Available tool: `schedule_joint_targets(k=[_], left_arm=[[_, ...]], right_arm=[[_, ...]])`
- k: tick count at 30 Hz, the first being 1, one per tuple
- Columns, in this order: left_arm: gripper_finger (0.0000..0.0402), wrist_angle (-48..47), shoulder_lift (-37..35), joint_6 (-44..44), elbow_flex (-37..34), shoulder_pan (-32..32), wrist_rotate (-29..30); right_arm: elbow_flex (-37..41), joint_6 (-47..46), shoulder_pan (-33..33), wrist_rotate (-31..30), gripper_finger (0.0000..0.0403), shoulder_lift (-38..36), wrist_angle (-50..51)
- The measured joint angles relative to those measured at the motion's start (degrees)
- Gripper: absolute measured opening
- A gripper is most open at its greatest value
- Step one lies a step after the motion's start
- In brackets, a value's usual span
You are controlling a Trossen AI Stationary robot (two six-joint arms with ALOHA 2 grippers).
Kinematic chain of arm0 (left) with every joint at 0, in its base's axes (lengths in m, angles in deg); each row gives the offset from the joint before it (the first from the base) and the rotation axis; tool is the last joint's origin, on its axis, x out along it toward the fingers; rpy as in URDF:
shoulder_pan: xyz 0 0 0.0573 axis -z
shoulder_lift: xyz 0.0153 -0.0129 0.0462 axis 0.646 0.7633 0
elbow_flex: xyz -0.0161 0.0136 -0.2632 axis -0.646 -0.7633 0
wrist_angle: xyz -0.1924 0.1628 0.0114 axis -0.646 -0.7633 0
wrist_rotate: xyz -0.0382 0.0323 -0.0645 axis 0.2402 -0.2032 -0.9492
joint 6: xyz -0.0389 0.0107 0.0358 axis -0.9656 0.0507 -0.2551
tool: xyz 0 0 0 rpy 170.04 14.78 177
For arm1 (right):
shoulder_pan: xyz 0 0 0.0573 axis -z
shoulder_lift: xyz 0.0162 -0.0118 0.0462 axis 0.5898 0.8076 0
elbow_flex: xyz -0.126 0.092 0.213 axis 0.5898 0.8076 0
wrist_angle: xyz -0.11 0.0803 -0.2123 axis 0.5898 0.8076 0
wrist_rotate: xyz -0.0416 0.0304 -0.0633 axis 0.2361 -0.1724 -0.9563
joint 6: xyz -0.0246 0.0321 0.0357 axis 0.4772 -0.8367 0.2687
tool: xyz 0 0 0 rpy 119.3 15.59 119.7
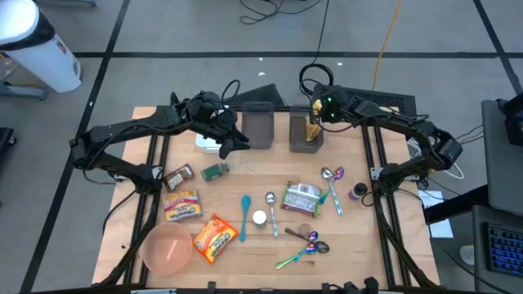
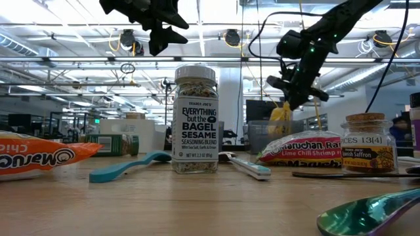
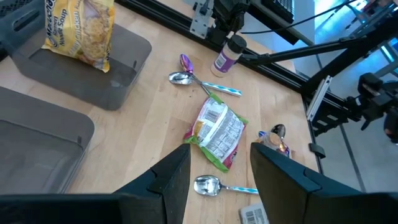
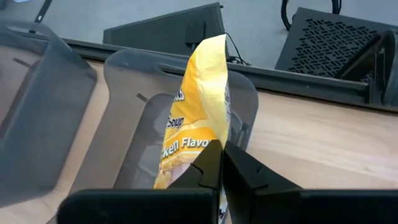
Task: Pick & Place Food Item
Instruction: Put the yellow noodle pack into the right black bin, then put the green seasoning bottle into the white bin
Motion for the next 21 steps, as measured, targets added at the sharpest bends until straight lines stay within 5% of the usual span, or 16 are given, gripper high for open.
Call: schedule_joint_targets(k=[21], left_arm=[[0.0175, 0.1, 0.0, 0.7, 0.0, 0.0, 0.0]], right_arm=[[0.1, 1.9, 0.1, -0.2, 0.0081, -5.8, -1.2]])
